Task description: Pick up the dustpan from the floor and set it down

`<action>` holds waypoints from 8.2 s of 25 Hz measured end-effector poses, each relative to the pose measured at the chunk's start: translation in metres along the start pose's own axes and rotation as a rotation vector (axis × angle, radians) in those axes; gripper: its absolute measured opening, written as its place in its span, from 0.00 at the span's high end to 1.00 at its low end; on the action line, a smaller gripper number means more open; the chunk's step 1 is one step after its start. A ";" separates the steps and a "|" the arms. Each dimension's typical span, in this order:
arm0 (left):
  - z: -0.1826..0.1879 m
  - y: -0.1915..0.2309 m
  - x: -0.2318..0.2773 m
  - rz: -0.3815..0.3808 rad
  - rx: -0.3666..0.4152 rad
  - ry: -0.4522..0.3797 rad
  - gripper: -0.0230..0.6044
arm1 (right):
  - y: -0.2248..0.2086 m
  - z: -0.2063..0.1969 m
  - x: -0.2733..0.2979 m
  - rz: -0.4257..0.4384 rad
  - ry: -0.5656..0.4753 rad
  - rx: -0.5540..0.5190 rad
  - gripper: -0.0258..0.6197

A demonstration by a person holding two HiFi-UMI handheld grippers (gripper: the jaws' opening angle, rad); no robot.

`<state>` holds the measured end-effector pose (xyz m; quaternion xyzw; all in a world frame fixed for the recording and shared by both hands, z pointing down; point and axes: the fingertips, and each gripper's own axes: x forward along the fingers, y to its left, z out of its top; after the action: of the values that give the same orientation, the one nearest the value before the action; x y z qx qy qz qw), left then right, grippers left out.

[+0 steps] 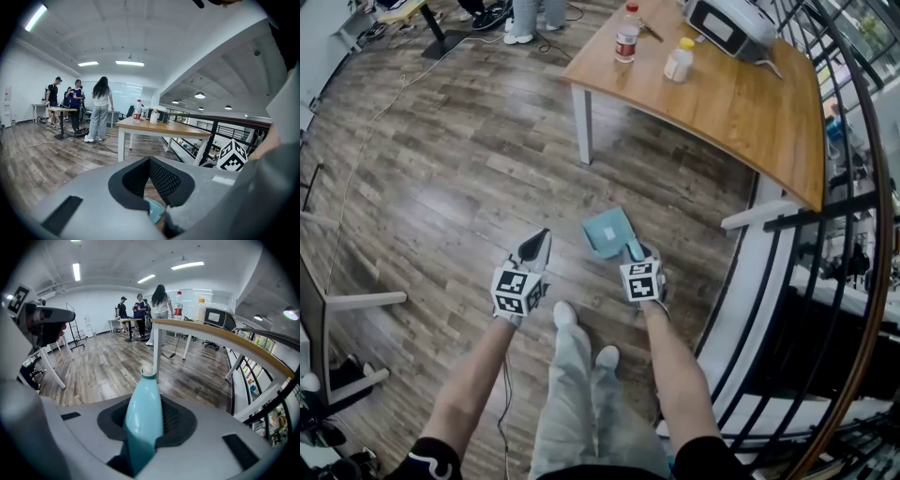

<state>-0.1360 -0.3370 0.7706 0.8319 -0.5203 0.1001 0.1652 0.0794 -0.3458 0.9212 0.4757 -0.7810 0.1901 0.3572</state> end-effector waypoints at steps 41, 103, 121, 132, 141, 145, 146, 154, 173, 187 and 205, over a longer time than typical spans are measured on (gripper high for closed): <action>0.218 -0.121 -0.188 -0.004 0.035 -0.165 0.97 | -0.023 0.177 -0.359 0.017 -0.148 0.017 0.82; 0.217 -0.171 -0.192 -0.009 0.034 -0.087 0.97 | -0.039 0.143 -0.395 -0.005 -0.180 0.012 0.82; 0.106 -0.073 -0.070 -0.041 -0.044 0.070 0.97 | -0.048 0.094 -0.208 -0.069 -0.113 0.004 0.82; 0.034 -0.018 -0.003 -0.072 -0.049 0.138 0.97 | -0.045 0.058 -0.090 -0.081 -0.073 0.004 0.82; -0.003 0.022 0.035 -0.066 -0.088 0.167 0.97 | -0.050 0.055 -0.019 -0.074 -0.075 -0.002 0.82; -0.011 0.033 0.040 -0.067 -0.093 0.173 0.97 | -0.043 0.040 0.001 -0.062 -0.030 -0.024 0.82; -0.013 0.036 0.041 -0.066 -0.094 0.176 0.97 | -0.041 0.035 0.003 -0.059 -0.019 -0.028 0.82; -0.025 0.041 0.045 -0.055 -0.127 0.196 0.97 | -0.035 0.012 0.011 -0.024 0.064 0.011 0.81; 0.003 -0.014 0.025 -0.059 -0.117 0.195 0.97 | -0.039 0.036 -0.055 0.029 0.000 0.090 0.63; 0.080 -0.082 -0.062 -0.009 -0.113 0.102 0.97 | -0.060 0.098 -0.218 0.027 -0.212 0.122 0.96; 0.169 -0.197 -0.230 0.000 -0.009 -0.044 0.97 | -0.012 0.100 -0.455 0.071 -0.401 0.116 0.97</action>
<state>-0.0605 -0.1296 0.5030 0.8332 -0.5241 0.0795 0.1573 0.1847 -0.1389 0.5173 0.4961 -0.8404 0.1488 0.1599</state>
